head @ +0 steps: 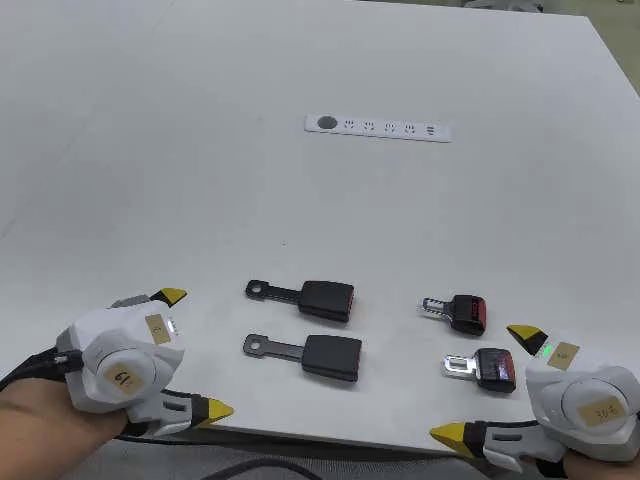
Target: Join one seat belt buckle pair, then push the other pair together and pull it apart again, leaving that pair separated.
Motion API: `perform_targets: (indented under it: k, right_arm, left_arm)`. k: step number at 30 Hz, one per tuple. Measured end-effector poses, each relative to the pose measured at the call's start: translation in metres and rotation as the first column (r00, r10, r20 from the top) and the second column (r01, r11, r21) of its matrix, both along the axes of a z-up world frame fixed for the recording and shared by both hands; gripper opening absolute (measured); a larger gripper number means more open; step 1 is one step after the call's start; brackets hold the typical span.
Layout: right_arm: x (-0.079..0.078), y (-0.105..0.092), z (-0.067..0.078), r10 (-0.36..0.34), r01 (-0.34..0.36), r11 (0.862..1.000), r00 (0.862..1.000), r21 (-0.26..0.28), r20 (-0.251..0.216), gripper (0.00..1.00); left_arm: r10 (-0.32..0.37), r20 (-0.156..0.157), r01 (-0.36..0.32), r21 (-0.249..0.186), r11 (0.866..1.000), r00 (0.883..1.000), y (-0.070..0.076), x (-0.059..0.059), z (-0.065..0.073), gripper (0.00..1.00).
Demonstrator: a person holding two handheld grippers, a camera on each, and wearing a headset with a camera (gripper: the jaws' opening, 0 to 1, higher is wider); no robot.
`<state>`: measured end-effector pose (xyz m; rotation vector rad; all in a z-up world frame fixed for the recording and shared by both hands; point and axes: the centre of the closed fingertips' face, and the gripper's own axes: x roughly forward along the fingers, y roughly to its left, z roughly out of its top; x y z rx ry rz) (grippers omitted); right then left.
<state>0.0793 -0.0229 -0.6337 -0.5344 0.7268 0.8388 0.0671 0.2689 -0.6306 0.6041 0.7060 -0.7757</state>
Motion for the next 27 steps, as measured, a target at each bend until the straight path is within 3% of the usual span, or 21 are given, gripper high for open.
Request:
perform_targets:
  k: [7,12,27]
  right_arm:
    - [-0.0033,-0.003,-0.0059,-0.002,0.001,0.999,1.0,-0.036,-0.018,0.87]
    - [-0.0025,-0.0034,-0.0065,-0.016,0.015,1.0,0.999,-0.023,-0.032,0.87]
    - [0.0001,-0.0035,-0.0068,0.005,-0.006,0.999,1.0,-0.041,-0.019,0.81]
  left_arm:
    - [0.005,0.003,-0.005,0.001,1.0,1.0,0.0025,0.0011,-0.0008,0.93]
    - [0.004,0.001,-0.004,0.004,1.0,1.0,0.0023,0.0008,-0.0009,0.93]
    - [0.01,-0.001,-0.01,0.008,1.0,1.0,0.0033,0.001,-0.001,0.92]
